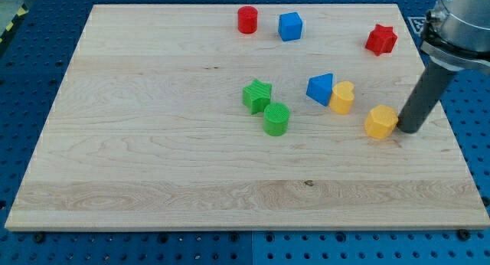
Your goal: Push yellow hexagon closer to the yellow heart
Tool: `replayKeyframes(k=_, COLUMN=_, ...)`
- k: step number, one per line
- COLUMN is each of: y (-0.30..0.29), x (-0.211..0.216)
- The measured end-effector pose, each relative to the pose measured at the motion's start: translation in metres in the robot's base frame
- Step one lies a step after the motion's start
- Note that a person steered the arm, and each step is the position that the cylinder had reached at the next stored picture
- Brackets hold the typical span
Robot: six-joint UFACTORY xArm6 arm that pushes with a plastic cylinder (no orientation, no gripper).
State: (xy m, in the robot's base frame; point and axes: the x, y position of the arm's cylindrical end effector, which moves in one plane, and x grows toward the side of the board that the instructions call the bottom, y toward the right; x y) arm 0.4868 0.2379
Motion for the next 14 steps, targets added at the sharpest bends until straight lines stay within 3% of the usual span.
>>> replayKeyframes(k=2, y=0.028, x=0.051)
replayKeyframes(k=3, y=0.031, x=0.052)
replayKeyframes(k=6, y=0.005, x=0.025)
replayKeyframes(k=8, y=-0.044, x=0.022)
replayKeyframes(k=10, y=-0.007, x=0.025)
replayKeyframes(k=11, y=-0.002, x=0.006)
replayKeyframes(k=14, y=-0.03, x=-0.007)
